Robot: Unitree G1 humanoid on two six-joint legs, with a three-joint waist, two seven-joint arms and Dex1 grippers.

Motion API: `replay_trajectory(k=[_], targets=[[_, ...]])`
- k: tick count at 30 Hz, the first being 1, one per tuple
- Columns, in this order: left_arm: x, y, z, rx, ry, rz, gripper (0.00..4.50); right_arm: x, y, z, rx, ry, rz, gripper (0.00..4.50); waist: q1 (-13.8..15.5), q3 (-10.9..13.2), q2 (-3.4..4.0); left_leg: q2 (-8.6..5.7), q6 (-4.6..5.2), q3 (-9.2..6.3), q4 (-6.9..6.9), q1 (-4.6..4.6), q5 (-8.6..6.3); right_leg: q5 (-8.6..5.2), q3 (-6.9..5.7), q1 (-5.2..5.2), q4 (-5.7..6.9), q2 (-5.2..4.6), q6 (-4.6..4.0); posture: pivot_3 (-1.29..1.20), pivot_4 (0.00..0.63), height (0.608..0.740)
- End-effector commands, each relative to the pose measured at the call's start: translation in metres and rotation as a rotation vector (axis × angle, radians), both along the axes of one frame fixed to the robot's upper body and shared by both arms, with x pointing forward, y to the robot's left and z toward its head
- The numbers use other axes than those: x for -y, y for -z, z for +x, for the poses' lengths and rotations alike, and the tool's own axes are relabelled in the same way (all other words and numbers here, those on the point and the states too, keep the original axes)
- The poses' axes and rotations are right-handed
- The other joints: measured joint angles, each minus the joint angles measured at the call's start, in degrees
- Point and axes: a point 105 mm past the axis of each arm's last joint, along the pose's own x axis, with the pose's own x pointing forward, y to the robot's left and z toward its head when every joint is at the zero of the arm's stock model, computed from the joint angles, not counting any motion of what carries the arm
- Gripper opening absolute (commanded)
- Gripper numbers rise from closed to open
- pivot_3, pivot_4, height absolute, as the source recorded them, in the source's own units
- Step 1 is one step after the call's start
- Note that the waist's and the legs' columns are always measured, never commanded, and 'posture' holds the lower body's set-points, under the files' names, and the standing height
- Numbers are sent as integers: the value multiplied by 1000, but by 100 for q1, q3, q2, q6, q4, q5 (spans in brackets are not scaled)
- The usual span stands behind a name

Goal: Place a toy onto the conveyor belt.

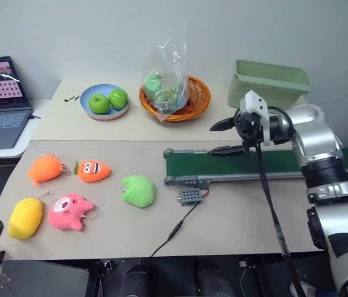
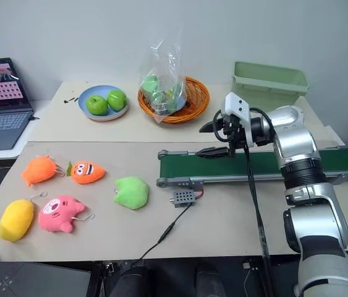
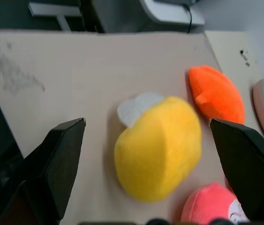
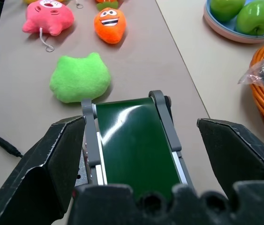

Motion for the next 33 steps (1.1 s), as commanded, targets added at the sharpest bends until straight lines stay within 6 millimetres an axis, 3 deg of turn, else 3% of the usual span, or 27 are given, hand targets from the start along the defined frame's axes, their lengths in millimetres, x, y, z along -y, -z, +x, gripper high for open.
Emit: replay_trajectory(k=[1,8,15,19,24,28,33], targets=[[4,6,1,0,36,26,4500,4,-34,-3,85,0,37,4469,0,0,0,0,0,0,0,1,0,0,0,0,1,0,0,0,150,740],[19,15,21,36,111,29,4500,8,-50,-4,117,19,50,4469,29,-1,2,-1,0,0,-1,2,0,-1,-1,1,2,0,-1,0,150,740],[14,8,36,78,119,54,4500,15,-49,-5,123,47,33,4469,50,-1,4,-2,1,-2,0,1,1,-1,-5,4,2,-2,-1,0,150,740],[11,-6,46,123,133,69,4500,17,-48,-6,127,60,29,4469,25,-1,3,-1,1,-1,-1,-3,1,-1,-4,1,0,-2,-1,0,150,740],[10,-2,50,119,136,50,4500,17,-50,-7,136,67,29,4469,-1,-1,3,-1,1,0,-1,-2,1,0,-3,0,1,-2,0,0,150,740],[10,9,49,121,119,-3,3516,19,-50,-7,142,78,23,4500,-15,-1,3,1,1,0,-2,-2,1,0,-2,-2,1,0,0,0,150,740],[14,11,52,153,126,-26,1594,21,-50,-6,152,87,7,4500,-2,-1,3,1,1,0,-1,-2,1,0,-3,-1,1,-1,0,0,150,740]])
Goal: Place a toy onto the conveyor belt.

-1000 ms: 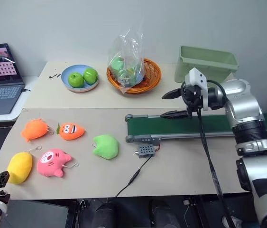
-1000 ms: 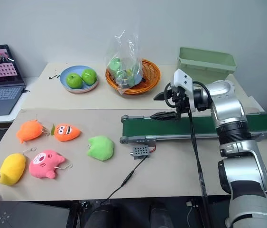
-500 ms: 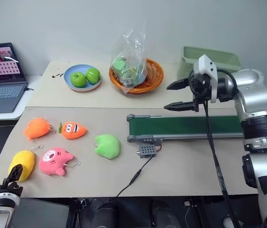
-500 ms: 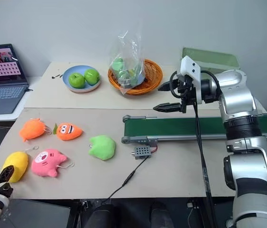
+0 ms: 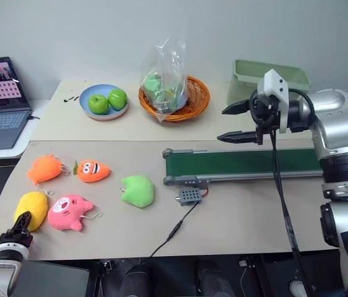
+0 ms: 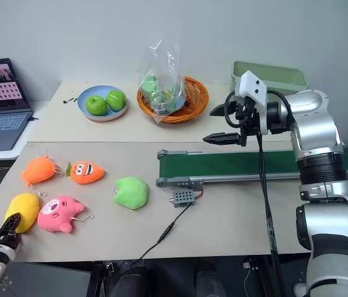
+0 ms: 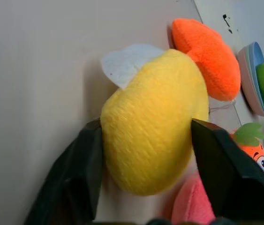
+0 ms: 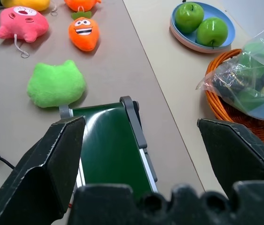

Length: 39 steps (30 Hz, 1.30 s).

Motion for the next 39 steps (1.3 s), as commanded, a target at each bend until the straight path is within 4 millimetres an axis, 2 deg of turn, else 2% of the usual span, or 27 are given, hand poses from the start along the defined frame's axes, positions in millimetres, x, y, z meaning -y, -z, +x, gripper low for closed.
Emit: replay_trajectory(k=[1,4,7,9,13,14,16,18,21,23,25,28,29,31,35,39], targets=[[0,-7,2,57,5,-6,1193,5,-15,-2,61,14,5,4500,1,0,0,0,0,0,0,0,0,0,0,0,0,0,0,0,150,740],[-1,-13,4,90,4,8,109,5,-15,-2,62,16,4,4500,3,0,0,0,0,0,0,-1,0,0,0,-1,-1,0,0,0,150,740],[-8,-50,4,239,-34,110,14,5,-14,-1,61,18,3,4500,4,1,-1,0,0,0,0,-2,0,0,0,-1,-1,-1,0,0,150,740],[-12,-84,3,347,-52,189,14,6,-13,-1,58,17,-1,4500,6,3,-6,2,0,0,0,-3,0,0,-1,-1,-2,0,0,0,150,740],[-2,-143,10,477,-3,320,14,8,-13,-2,54,19,-1,4500,15,5,-8,4,0,-4,0,-6,0,0,-2,-2,-2,0,-1,0,150,740],[4,-157,14,499,25,360,14,9,-13,-2,53,20,-1,4500,18,4,-8,1,0,-3,0,-4,0,0,-1,-2,-2,-2,0,0,150,740],[29,-191,34,536,130,483,14,10,-13,-2,46,24,4,4500,44,6,-9,-1,0,-2,0,-5,0,0,0,0,-5,-5,0,0,150,740],[56,-212,52,536,238,603,14,10,-12,-3,42,23,6,4500,59,6,-9,-3,-2,-9,2,-9,1,0,-8,1,-4,-2,0,0,150,740],[94,-245,70,661,369,605,14,11,-13,-6,30,16,21,4500,72,6,-9,-4,-3,-7,3,-7,2,2,-8,6,-5,-1,0,0,150,740],[126,-263,86,697,481,658,14,17,-6,-9,27,23,-47,4500,55,6,-9,-4,-3,-5,2,-9,2,3,-5,4,-8,-2,1,0,150,740],[153,-270,98,687,586,744,14,21,-2,-16,12,8,-75,4500,58,7,-11,-3,-2,-14,0,-19,1,3,-14,1,-6,2,2,0,150,740],[203,-250,120,572,809,1044,14,24,-12,-26,-9,0,-6,4500,36,8,-9,-4,-2,-13,-6,-24,1,3,-12,-3,-2,4,3,0,150,740],[219,-244,122,573,887,1095,14,27,-10,-29,-10,3,-17,4500,11,10,10,-7,-1,-13,-7,-25,1,3,-12,-2,-5,6,3,0,150,740],[246,-238,120,630,1038,1093,14,32,-5,-37,-24,-4,-42,4500,-5,20,21,-9,1,0,-9,-19,0,6,2,0,-5,4,8,0,150,740],[275,-230,123,677,1184,1177,14,35,-7,-52,-49,-16,-15,4500,2,37,22,-1,2,-7,-8,-25,0,4,-4,-8,-11,12,9,0,150,740],[301,-206,137,661,1284,1524,14,36,-21,-69,-82,-51,98,4500,27,43,27,-4,2,-3,-3,-17,1,4,3,-6,-10,12,10,0,150,740]])
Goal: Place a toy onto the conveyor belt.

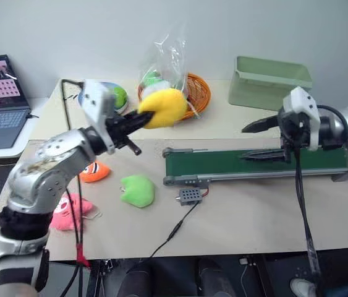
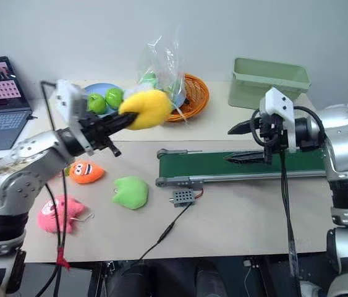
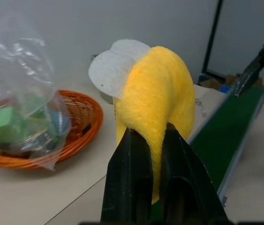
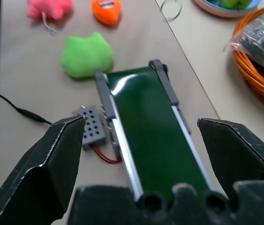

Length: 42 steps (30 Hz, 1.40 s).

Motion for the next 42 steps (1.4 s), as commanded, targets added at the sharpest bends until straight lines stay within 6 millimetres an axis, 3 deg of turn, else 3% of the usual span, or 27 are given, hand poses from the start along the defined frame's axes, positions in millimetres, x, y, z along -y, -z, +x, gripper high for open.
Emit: replay_trajectory(k=[1,6,9,11,16,20,23,28,32,35,42], targets=[[20,15,9,180,66,254,14,4,-31,-20,41,-25,104,4500,20,0,0,-1,0,1,0,5,0,0,0,6,-1,0,0,0,150,740],[36,13,17,333,128,339,14,8,-33,-30,36,-2,129,4500,35,1,-1,0,2,0,7,-9,-1,0,-2,1,-4,-3,1,0,150,740],[41,23,24,536,125,530,14,11,-34,-34,46,22,138,4500,35,1,-1,-1,3,0,8,-15,-1,0,-3,-5,-4,-5,1,0,150,740],[45,24,28,620,119,568,14,11,-34,-37,53,30,143,4500,40,1,-1,-3,3,1,8,-12,-1,0,-1,-4,-4,-6,1,0,150,740],[57,38,33,1029,133,822,14,14,-32,-39,75,70,141,4500,86,1,-2,-2,4,0,14,-11,-1,1,-2,0,-2,-7,3,0,150,740],[55,50,34,1194,137,882,14,14,-33,-40,90,85,137,4500,101,1,-1,-3,6,3,14,-13,-2,3,0,-1,0,-9,7,0,150,740],[56,62,30,1247,153,844,14,13,-36,-39,109,92,131,4500,119,1,-1,-3,6,3,14,-15,-2,4,-1,-2,3,-10,8,0,150,740],[51,102,27,1213,229,885,14,7,-32,-36,129,99,100,4500,150,1,-1,-3,6,3,17,-17,-2,6,-3,-2,4,-11,11,0,150,740],[50,112,22,1221,250,874,14,3,-31,-38,124,88,99,4500,158,1,-1,-2,6,4,17,-20,-2,6,-5,-4,7,-10,11,0,150,740],[46,130,20,1185,277,901,14,-6,-27,-40,122,55,68,4500,162,0,-1,-2,7,3,22,-24,-2,7,-7,-3,8,-12,14,0,150,740],[47,133,19,1203,292,906,14,-11,-27,-43,121,35,61,4500,161,0,-1,-2,7,3,25,-24,-2,8,-8,-3,8,-13,14,0,150,740]])
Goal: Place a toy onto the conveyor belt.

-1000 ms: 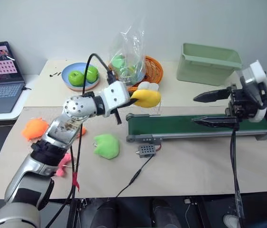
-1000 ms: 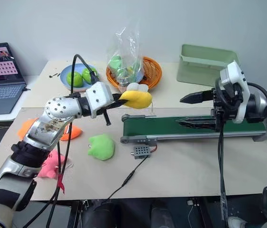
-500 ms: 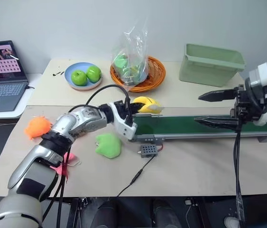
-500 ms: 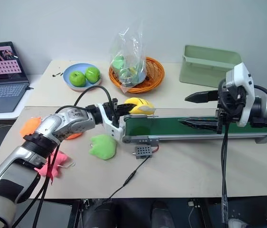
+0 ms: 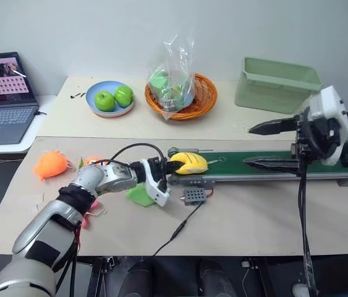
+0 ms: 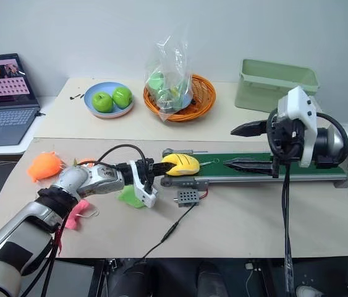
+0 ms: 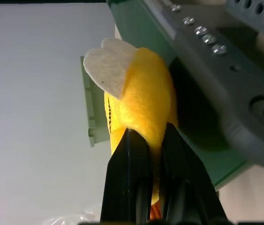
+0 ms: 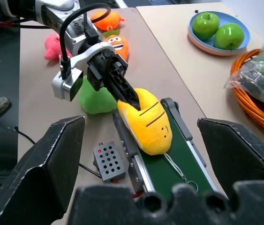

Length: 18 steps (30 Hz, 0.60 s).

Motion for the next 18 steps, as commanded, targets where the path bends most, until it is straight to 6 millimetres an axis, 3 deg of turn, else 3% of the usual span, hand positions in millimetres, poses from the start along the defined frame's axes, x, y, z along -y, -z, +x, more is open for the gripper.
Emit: replay_trajectory(k=[1,14,18], targets=[[2,-5,2,26,12,-1,14,-2,-13,-4,49,-10,-2,4500,0,0,0,0,0,0,0,0,0,0,0,0,0,0,0,0,150,740],[-13,-22,17,59,-5,21,14,-5,-9,-4,56,-8,2,4500,-1,0,0,0,0,0,1,0,0,1,-1,0,4,0,1,0,150,740],[-13,-17,18,45,-10,25,14,-5,-12,-2,66,0,16,4500,-3,0,0,0,0,1,1,-1,0,1,-2,1,7,0,2,0,150,740]])
